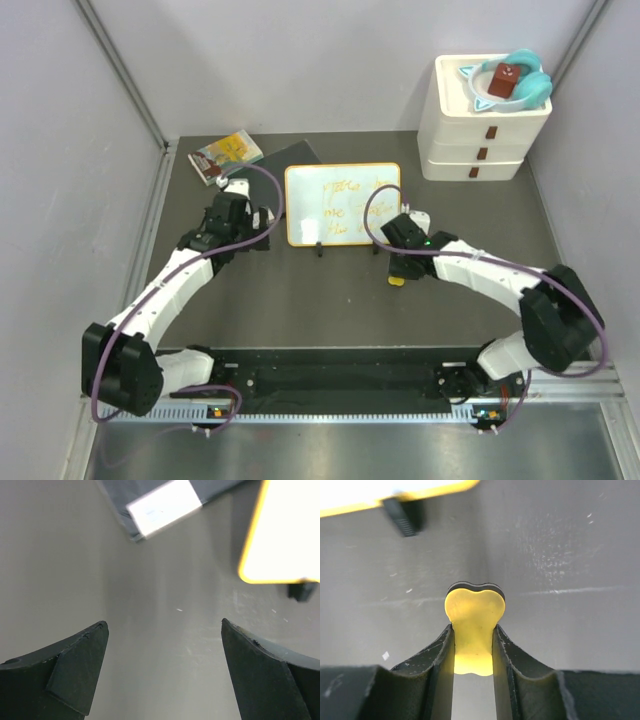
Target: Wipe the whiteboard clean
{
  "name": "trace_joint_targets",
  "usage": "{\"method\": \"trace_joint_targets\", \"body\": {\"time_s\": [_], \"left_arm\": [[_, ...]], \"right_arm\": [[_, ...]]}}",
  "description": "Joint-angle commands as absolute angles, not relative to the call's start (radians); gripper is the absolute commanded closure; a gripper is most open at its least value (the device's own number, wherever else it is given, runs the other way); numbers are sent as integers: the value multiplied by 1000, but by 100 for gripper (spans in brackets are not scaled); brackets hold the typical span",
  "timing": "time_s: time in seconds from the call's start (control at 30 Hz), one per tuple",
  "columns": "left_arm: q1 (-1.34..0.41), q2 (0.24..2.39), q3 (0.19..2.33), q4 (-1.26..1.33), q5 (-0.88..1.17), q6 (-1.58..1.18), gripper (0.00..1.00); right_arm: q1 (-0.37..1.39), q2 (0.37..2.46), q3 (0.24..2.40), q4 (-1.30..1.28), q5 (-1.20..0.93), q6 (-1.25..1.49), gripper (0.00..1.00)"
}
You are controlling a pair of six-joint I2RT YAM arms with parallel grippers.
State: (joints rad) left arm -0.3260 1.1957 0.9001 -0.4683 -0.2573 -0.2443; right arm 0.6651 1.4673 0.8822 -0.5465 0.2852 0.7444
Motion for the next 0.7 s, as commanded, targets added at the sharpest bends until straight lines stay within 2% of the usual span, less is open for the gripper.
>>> {"method": "trace_joint_targets", "body": {"time_s": [0.0, 0.03, 0.1, 0.17, 0.23, 0.33, 0.6, 0.67], "left_arm": [[-293, 1219, 899, -394, -62, -290, 1], [-287, 1218, 869, -365, -37, -340, 1], [-275, 1218, 826, -245, 69, -386, 1], [-272, 1192, 740, -140, 136, -442, 1], [-272, 1164, 608, 114, 213, -503, 1], [-268, 1132, 467, 422, 238, -583, 1], [-262, 1327, 495, 609, 327, -532, 5], [-256, 1379, 469, 740, 339, -548, 5]], "right_arm": [[672, 1284, 864, -528, 302, 672, 83], [672, 1228, 861, -525, 301, 661, 79], [672, 1171, 853, -505, 299, 618, 79], [672, 1109, 851, -496, 299, 591, 86], [672, 1080, 848, -485, 302, 565, 100], [670, 1077, 857, -485, 291, 545, 100], [669, 1172, 876, -431, 256, 525, 100], [670, 1192, 884, -414, 253, 517, 100]]}}
